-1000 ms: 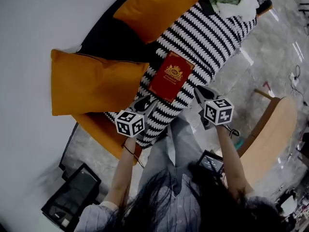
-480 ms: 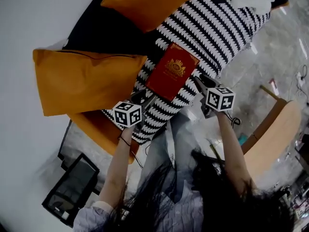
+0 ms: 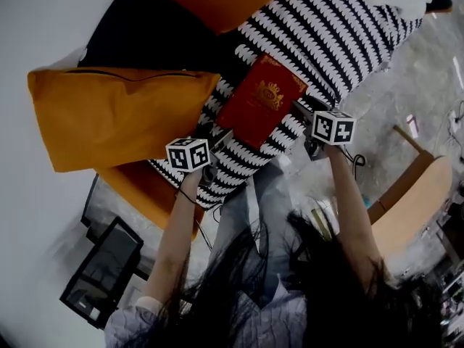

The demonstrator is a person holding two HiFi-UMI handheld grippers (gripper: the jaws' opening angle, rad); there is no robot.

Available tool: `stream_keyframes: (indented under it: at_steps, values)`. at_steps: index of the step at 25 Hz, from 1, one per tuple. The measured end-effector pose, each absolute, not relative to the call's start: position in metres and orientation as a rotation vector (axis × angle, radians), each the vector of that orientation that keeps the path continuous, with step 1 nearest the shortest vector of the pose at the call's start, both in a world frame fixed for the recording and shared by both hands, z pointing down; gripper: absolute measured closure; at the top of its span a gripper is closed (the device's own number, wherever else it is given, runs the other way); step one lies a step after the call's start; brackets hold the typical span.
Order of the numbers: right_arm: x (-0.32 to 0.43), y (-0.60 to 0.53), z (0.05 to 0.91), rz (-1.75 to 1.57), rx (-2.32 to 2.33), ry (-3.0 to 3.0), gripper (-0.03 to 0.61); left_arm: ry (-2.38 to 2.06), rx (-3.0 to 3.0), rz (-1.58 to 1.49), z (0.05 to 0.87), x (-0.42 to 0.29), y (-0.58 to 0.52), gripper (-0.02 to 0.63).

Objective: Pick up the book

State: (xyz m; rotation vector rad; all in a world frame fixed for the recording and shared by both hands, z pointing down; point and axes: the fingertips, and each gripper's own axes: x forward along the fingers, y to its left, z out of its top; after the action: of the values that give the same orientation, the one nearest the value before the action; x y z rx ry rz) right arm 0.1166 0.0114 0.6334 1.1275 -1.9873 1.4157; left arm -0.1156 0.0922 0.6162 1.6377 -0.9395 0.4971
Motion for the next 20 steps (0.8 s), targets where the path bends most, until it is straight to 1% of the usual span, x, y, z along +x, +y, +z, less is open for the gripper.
stream_keyframes:
  at_steps: [5,13,20]
  values:
    - [0.115,-0.005,0.650,1.439,1.114,-1.930,0.290,-0.924,1.574,0.507,0.634,-0.115,0.095,0.249]
    - [0.104,-0.014,0.680,1.548,1.057,-1.885,0.273,-0.897,1.520,0.470,0.669,-0.112,0.088,0.244]
    - [0.094,-0.009,0.677,1.699,1.018,-1.888,0.253,-0.875,1.559,0.502,0.668,-0.108,0.092,0.239]
